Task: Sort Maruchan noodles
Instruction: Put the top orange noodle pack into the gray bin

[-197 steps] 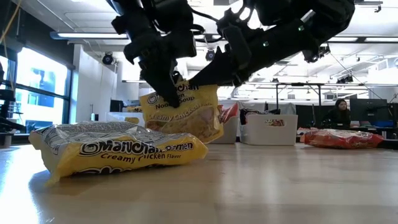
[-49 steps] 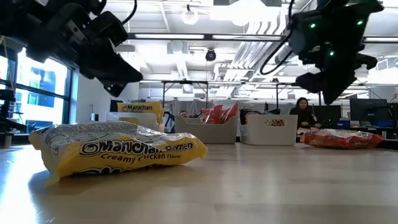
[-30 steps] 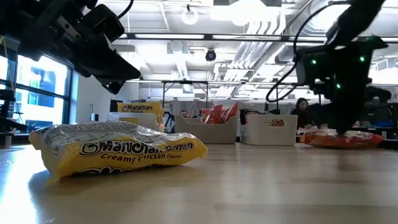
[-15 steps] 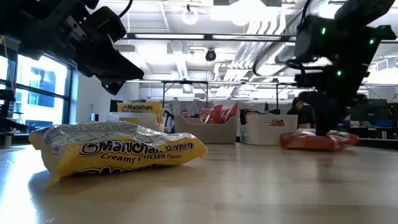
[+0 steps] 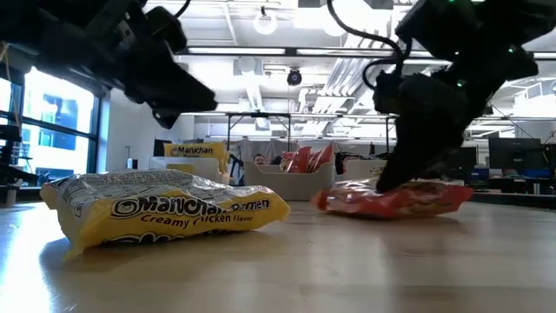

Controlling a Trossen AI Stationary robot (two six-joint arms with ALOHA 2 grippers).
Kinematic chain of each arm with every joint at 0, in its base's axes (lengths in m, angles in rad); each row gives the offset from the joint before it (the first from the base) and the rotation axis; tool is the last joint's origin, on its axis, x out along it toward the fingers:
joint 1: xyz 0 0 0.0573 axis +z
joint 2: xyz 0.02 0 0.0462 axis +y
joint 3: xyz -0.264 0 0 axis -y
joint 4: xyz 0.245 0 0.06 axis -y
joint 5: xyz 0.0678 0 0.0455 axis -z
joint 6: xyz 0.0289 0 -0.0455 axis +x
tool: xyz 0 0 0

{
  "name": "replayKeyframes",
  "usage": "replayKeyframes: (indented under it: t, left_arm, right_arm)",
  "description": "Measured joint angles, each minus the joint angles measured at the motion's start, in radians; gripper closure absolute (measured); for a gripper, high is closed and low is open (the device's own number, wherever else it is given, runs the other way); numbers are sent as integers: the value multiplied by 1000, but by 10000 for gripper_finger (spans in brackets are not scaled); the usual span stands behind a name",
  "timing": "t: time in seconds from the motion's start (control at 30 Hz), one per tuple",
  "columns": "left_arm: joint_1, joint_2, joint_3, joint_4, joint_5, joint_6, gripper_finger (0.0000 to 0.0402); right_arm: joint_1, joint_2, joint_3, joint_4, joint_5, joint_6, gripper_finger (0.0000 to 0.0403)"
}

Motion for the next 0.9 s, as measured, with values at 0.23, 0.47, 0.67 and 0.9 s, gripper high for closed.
replayKeyframes:
  t: [0.23,0.47,0.67,0.9]
  left_arm:
    - [23,190,129,-1,-13,55,299]
    - [65,373,243,-6,-18,92,298]
    - [91,463,315,0,-18,153,298]
    - [145,575,377,-43,-25,171,298]
  right_arm:
    - [83,-30,171,-236,84,-63,403]
    - [214,-40,306,-699,163,353,375]
    - [346,-40,274,-752,247,736,272]
    - [418,-39,88,-428,307,1025,177]
